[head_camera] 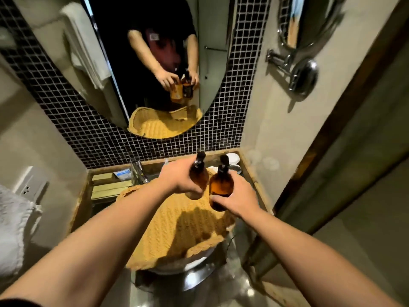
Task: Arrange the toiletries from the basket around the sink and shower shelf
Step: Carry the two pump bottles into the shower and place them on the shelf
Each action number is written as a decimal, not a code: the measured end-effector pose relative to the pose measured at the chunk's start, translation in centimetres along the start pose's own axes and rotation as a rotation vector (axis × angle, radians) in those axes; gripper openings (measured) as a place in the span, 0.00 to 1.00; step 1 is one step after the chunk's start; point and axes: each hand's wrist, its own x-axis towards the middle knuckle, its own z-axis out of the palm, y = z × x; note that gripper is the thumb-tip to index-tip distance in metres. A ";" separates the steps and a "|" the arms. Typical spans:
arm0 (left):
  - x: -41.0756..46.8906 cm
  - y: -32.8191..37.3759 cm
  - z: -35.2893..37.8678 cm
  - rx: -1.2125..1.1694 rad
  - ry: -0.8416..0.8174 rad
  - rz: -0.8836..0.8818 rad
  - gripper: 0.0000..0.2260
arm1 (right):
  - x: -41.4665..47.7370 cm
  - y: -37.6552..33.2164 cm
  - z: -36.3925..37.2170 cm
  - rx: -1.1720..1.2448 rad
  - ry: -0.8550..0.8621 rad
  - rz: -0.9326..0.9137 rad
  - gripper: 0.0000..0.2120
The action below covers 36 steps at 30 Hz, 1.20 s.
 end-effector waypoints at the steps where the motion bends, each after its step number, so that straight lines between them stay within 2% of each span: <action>1: 0.8 1.2 -1.3 -0.001 0.016 0.039 0.35 | 0.1 -0.1 -1.7 0.006 0.039 0.000 0.42; 5: 3.3 7.2 -5.0 -0.077 0.062 0.270 0.34 | -0.7 0.6 -8.5 0.018 0.217 0.036 0.38; 8: 4.3 12.1 -6.0 -0.127 0.056 0.461 0.29 | -2.8 2.1 -12.8 -0.006 0.352 0.124 0.34; 15: 2.7 23.2 -3.1 -0.292 0.050 0.744 0.29 | -10.7 6.3 -20.0 -0.189 0.590 0.315 0.28; 18: 0.9 27.6 -0.9 -0.260 0.064 0.867 0.34 | -15.2 7.9 -21.6 -0.251 0.666 0.432 0.26; 23: -3.1 36.0 2.4 -0.201 -0.028 1.013 0.34 | -22.8 10.0 -23.9 -0.277 0.785 0.605 0.34; 29: -5.8 43.5 6.3 -0.257 -0.090 1.076 0.28 | -28.4 12.4 -26.0 -0.271 0.909 0.737 0.35; 36: -3.8 50.4 9.9 -0.266 -0.088 1.005 0.30 | -29.5 18.6 -28.7 -0.222 1.000 0.781 0.39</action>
